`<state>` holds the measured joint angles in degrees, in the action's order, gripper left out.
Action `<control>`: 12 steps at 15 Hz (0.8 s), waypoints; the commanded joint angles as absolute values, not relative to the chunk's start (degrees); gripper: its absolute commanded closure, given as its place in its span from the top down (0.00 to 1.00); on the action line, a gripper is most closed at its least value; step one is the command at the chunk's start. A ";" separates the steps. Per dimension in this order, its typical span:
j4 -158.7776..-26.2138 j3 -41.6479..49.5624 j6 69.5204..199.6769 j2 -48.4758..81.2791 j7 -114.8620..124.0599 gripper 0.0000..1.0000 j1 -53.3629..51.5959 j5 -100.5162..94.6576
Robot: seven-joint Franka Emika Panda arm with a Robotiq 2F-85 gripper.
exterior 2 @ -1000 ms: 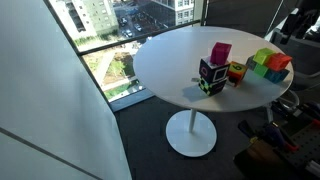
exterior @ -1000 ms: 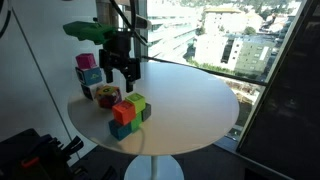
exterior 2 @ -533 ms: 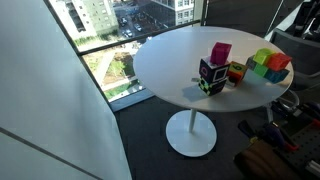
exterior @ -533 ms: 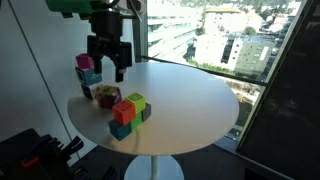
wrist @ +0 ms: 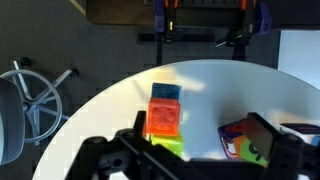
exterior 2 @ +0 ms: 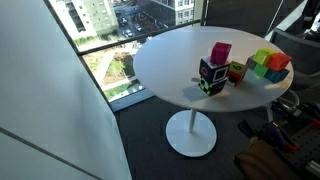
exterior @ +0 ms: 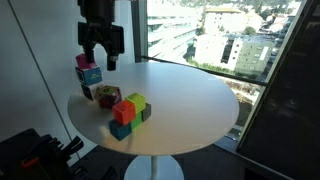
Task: Put the orange block on the blue block
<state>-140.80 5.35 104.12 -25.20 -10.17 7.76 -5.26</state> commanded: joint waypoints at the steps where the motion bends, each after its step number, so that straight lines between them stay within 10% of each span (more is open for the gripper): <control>1: -140.21 4.84 103.19 -28.09 -7.66 1.00 7.01 -6.93; 12: -140.68 4.78 104.35 -31.35 -6.77 1.00 6.65 -6.79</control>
<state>-140.78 3.96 104.52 -31.35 -7.18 7.64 -6.39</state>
